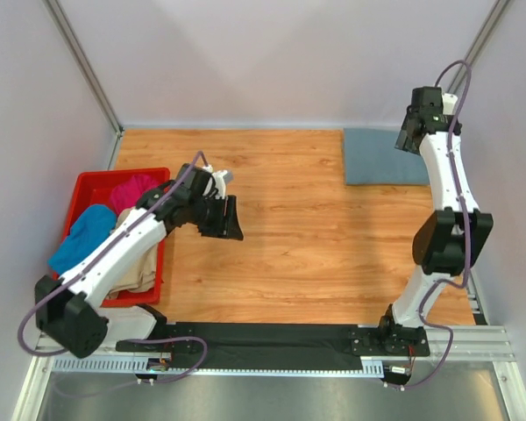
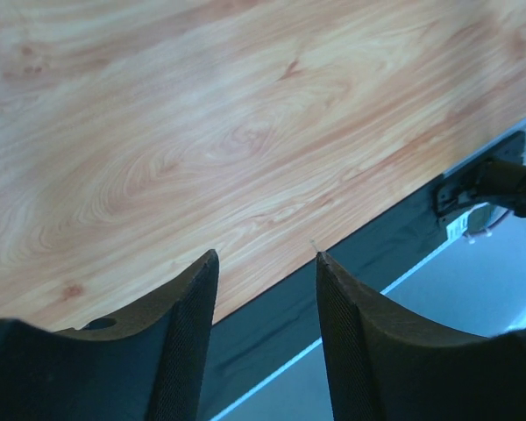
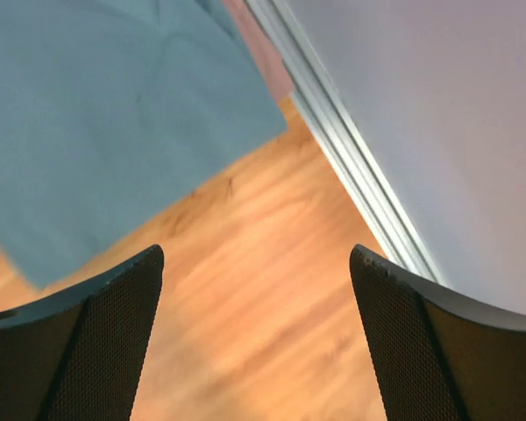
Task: Fold and stack the t-shirts
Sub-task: Neatly place the folded tshirt to the corner
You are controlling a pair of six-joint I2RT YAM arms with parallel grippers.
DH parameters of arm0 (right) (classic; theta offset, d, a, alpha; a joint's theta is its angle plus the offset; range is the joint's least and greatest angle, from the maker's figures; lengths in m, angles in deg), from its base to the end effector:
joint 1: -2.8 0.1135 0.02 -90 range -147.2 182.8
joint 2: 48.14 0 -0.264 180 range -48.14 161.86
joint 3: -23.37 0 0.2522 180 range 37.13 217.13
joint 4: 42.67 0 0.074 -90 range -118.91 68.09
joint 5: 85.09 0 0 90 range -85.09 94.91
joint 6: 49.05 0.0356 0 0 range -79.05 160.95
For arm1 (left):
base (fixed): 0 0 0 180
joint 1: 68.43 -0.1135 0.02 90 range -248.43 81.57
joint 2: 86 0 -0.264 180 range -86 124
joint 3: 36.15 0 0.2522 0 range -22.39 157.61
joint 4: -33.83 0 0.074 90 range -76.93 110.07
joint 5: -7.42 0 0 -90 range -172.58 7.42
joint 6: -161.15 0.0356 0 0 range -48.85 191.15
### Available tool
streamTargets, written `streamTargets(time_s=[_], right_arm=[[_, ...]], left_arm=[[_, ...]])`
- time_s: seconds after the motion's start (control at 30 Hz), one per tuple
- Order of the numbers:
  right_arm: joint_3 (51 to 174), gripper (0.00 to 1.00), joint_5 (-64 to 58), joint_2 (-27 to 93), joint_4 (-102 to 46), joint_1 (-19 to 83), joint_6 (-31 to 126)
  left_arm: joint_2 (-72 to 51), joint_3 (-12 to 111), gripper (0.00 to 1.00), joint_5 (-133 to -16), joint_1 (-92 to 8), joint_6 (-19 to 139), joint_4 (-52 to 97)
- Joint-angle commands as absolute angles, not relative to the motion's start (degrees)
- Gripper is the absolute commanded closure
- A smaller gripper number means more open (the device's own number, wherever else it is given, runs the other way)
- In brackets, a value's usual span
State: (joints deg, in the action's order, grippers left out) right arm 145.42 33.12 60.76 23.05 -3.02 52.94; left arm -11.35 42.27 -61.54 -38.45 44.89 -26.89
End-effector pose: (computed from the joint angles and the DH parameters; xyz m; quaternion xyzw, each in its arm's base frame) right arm 0.4113 -0.0588 0.3370 0.2194 0.8954 -0.2137 0.3232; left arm 0.2190 -0.1411 0.2948 0.0825 0.9404 -0.2862 0.1641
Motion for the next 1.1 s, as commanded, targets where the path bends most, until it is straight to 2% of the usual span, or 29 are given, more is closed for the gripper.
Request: streamTargets(time_s=[0.0, 0.1, 0.2, 0.23, 0.33, 0.37, 0.4, 0.47, 0.7, 1.07], right_arm=[[146.6, 0.14, 33.2, 51.1, 40.0, 1.5, 62.2], [143.2, 0.14, 22.9, 43.7, 43.9, 5.9, 68.2], [134.7, 0.13, 12.1, 33.1, 40.4, 9.9, 73.3], [132.0, 0.01, 9.1, 27.2, 39.0, 11.7, 74.2], [123.5, 0.0, -1.0, 16.2, 33.7, 14.2, 78.4], [122.2, 0.0, -3.8, 13.9, 32.7, 14.5, 80.2], [120.1, 0.0, -5.2, 11.8, 32.2, 14.6, 80.6], [119.1, 0.0, -8.9, 6.4, 32.3, 14.6, 80.9], [121.2, 0.0, -8.4, 1.5, 42.1, 14.6, 77.2], [123.8, 0.0, -8.1, 5.7, 41.0, 14.6, 73.8]], left_arm=[[-18.7, 43.6, 0.44, -61.7, -38.5, 44.6, -27.4], [-23.6, 44.1, 0.43, -61.0, -38.5, 44.0, -27.3], [-28.2, 45.5, 0.42, -62.6, -38.6, 43.5, -27.1], [-28.8, 46.3, 0.41, -63.1, -38.6, 43.3, -28.1], [-31.5, 49.7, 0.36, -63.6, -38.6, 43.0, -29.3], [-33.0, 50.7, 0.31, -63.0, -38.7, 42.8, -29.2], [-33.7, 51.1, 0.19, -63.0, -38.6, 42.6, -29.2], [-34.8, 51.6, 0.01, -62.9, -38.6, 42.1, -29.7], [-37.5, 49.9, 0.01, -63.3, -38.6, 38.8, -32.8], [-38.0, 46.5, 0.01, -62.9, -38.7, 33.4, -24.1]])
